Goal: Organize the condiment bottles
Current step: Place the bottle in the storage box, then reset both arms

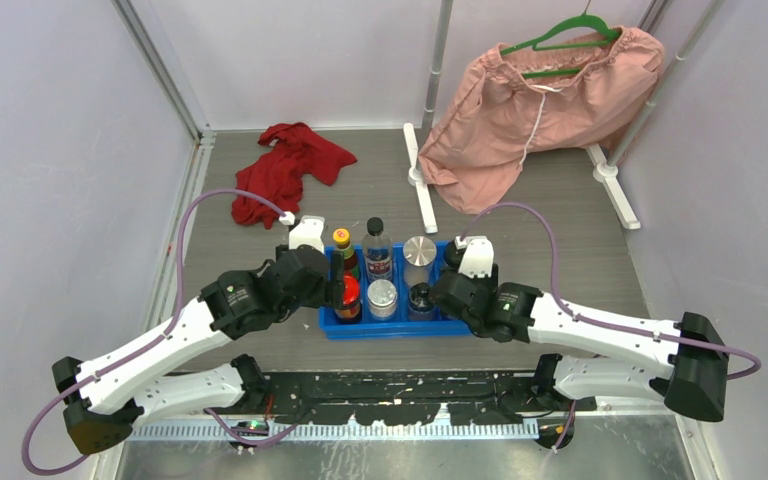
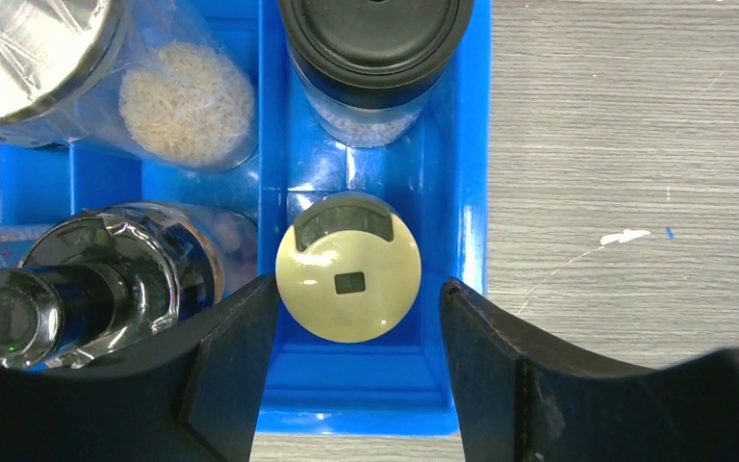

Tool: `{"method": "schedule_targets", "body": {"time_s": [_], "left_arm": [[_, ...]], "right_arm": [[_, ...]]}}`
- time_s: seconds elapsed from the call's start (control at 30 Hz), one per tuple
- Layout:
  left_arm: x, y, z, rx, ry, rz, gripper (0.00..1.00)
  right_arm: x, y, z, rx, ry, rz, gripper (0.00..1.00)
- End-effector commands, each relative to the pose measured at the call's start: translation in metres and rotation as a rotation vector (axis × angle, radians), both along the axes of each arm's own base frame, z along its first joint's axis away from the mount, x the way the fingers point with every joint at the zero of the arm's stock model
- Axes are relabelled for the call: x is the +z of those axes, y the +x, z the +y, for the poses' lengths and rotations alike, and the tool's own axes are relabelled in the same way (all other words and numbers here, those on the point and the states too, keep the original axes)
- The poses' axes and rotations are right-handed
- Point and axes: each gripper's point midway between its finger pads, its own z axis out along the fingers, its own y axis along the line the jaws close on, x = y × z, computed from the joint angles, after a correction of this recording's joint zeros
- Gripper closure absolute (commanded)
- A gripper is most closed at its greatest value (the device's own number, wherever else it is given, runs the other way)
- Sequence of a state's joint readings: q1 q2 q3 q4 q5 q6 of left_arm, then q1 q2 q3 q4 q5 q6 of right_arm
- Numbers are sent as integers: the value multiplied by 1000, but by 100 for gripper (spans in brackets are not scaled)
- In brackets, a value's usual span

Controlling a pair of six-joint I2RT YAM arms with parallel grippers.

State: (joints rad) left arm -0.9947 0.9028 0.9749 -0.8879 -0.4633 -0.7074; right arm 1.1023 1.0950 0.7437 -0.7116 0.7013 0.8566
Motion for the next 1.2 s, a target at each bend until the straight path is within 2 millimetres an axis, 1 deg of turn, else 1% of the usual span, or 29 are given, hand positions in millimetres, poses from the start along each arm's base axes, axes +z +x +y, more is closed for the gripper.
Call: {"method": "schedule_targets", "body": {"time_s": [0.0, 0.27, 0.5, 0.63, 0.8, 0.87, 0.93, 1.1, 1.17], "left_arm": [[10, 3, 0, 19, -33, -31, 27], [23, 4, 5, 24, -33, -60, 27], [41, 2, 11, 14, -42, -84, 22], [47, -3, 23, 30, -41, -90, 22], [54, -16, 42, 51, -88, -95, 22], [57, -22, 49, 54, -115, -97, 22], [57, -29, 54, 48, -134, -92, 24], [53, -40, 55, 16, -188, -76, 26], [54, -44, 59, 14, -211, -84, 26]], "right_arm": [[36, 7, 1, -28, 50, -78, 32], [75, 9, -2, -11, 88, -129, 32], [101, 4, -4, 21, 111, -129, 29], [112, -2, -14, 15, 141, -133, 29], [125, -10, -33, -25, 216, -155, 29], [128, -15, -40, -28, 233, -151, 29], [129, -21, -42, -21, 256, -137, 29], [125, -31, -49, -7, 269, -101, 29], [126, -33, -54, -8, 278, -104, 29]]}}
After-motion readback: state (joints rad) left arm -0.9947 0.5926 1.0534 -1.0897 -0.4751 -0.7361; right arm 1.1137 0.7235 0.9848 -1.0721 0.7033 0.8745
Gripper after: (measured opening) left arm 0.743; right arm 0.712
